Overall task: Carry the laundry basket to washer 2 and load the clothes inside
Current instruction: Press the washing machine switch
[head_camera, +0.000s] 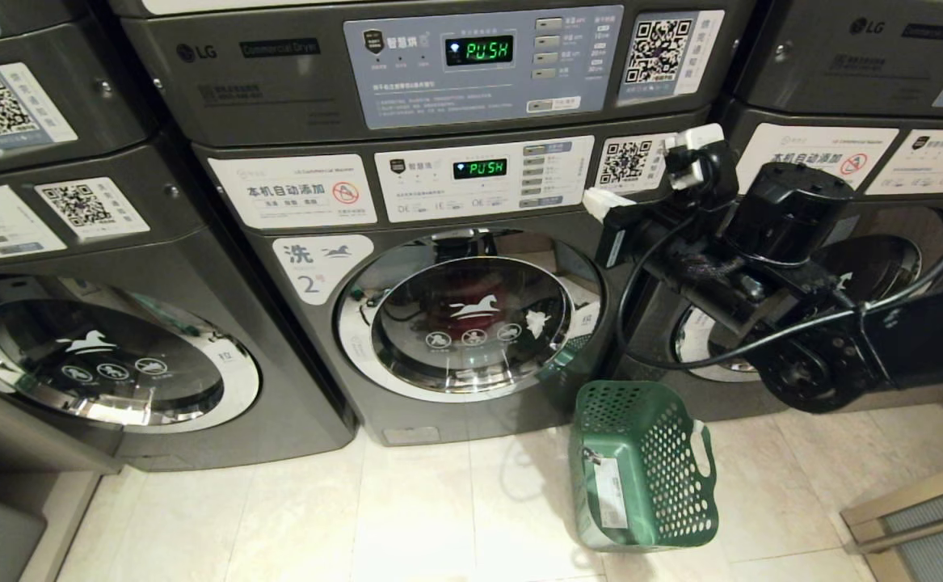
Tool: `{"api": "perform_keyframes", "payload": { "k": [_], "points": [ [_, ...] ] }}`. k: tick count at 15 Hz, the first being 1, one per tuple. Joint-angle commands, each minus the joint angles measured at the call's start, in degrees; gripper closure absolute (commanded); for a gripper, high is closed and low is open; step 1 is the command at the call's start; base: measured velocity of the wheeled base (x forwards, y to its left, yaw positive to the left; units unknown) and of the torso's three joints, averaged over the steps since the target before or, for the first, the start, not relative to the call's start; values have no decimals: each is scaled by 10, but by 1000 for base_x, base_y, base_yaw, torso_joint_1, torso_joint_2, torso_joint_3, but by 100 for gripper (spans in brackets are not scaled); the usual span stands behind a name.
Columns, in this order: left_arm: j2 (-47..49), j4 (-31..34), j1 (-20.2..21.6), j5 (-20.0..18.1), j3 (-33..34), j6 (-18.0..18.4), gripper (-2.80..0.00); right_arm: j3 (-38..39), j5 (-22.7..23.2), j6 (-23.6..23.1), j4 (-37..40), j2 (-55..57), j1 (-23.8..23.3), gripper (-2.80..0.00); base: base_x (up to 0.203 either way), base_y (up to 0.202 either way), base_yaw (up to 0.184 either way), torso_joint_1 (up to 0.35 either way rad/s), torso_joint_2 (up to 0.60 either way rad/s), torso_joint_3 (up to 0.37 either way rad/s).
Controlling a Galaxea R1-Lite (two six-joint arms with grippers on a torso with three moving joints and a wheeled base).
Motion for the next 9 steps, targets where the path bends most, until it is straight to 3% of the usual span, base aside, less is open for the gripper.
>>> {"api": "perform_keyframes", "payload": {
  "k": [1, 3, 9],
  "points": [
    [0, 0, 0, 0, 1, 0, 0, -102, -8, -1, 14, 89, -4, 0, 0, 0, 0, 0, 0, 0],
    [0, 0, 1, 0, 1, 0, 0, -175, -24, -6, 38, 139, -5, 0, 0, 0, 0, 0, 0, 0],
    [0, 0, 0, 0, 1, 0, 0, -268, -30, -14, 80, 183, -5, 0, 0, 0, 0, 0, 0, 0]
  ]
}}
